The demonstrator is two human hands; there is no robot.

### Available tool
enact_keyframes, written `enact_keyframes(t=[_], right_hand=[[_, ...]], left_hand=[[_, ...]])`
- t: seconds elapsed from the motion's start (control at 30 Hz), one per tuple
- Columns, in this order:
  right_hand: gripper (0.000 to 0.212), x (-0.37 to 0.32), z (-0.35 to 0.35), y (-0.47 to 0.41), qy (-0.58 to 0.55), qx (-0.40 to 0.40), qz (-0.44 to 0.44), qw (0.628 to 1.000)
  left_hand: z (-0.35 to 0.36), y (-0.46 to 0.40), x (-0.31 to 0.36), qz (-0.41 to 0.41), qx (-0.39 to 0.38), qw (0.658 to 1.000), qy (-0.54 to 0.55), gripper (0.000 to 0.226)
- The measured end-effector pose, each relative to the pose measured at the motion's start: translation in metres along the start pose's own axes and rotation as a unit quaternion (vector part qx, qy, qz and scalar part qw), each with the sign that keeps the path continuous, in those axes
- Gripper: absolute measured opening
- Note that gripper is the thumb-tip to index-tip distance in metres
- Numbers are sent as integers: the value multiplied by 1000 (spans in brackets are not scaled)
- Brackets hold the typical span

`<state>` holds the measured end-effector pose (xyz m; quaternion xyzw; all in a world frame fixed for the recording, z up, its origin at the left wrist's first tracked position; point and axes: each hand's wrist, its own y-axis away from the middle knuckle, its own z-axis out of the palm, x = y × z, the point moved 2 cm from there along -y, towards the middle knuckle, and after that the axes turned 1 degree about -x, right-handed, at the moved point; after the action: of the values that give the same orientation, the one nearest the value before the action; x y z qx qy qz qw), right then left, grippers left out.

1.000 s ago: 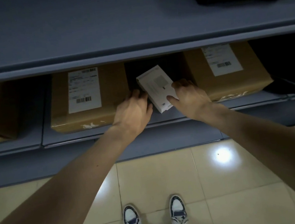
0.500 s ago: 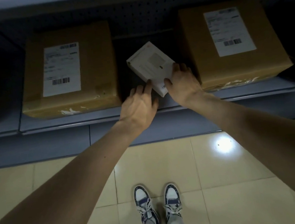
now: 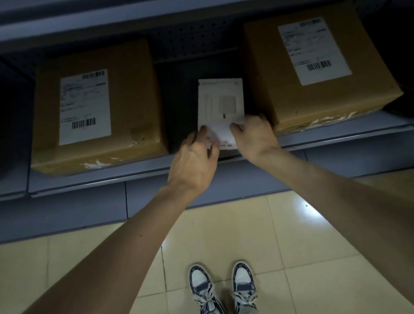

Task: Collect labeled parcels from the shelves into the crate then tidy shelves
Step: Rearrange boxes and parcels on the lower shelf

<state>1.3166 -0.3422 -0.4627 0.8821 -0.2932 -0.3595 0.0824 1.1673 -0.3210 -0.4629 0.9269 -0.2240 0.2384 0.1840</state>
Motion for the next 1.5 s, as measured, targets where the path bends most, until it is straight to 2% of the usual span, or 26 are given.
enact_keyframes(t=[0.2, 0.37, 0.43, 0.57, 0.67, 0.8, 0.87, 0.93, 1.03, 1.17, 1.23, 1.37, 1.5], right_hand=[[32, 6, -3, 17, -123, 3, 31, 992], [29, 8, -19, 31, -221, 5, 22, 975], [26, 8, -25, 35, -220, 28, 18, 975], [28, 1, -35, 41, -222, 54, 7, 974], [28, -7, -34, 46, -226, 52, -14, 973], [21, -14, -24, 54, -228, 15, -47, 972], [20, -14, -19, 56, -223, -4, -47, 974], [20, -12, -14, 57, -217, -18, -39, 975], [27, -7, -9, 54, -195, -29, -10, 980], [35, 2, -4, 42, -177, -33, 50, 982], [31, 2, -1, 37, -193, -38, 74, 978], [19, 3, 6, 29, -237, -57, 94, 965], [21, 10, 7, 25, -260, -55, 97, 959]], left_hand=[[-1, 9, -1, -13, 1, 998, 59, 30], [-2, 11, 8, -36, -25, 994, 98, 39], [-2, 11, 14, -37, -18, 992, 117, 47], [-8, 5, 29, -44, -12, 982, 184, 42], [-10, 3, 30, -39, -5, 978, 205, 60], [-10, 6, 24, -31, 3, 975, 219, 41], [-13, 11, 23, -30, 2, 969, 245, 45], [-17, 16, 20, -23, -6, 964, 265, 52], [-17, 20, 8, -12, 1, 957, 291, 51], [-17, 21, -5, -38, 19, 929, 367, 50], [-21, 22, -5, -47, 25, 929, 367, 51], [-22, 18, -10, -69, 59, 950, 299, 52], [-17, 13, -12, -104, 59, 955, 273, 52]])
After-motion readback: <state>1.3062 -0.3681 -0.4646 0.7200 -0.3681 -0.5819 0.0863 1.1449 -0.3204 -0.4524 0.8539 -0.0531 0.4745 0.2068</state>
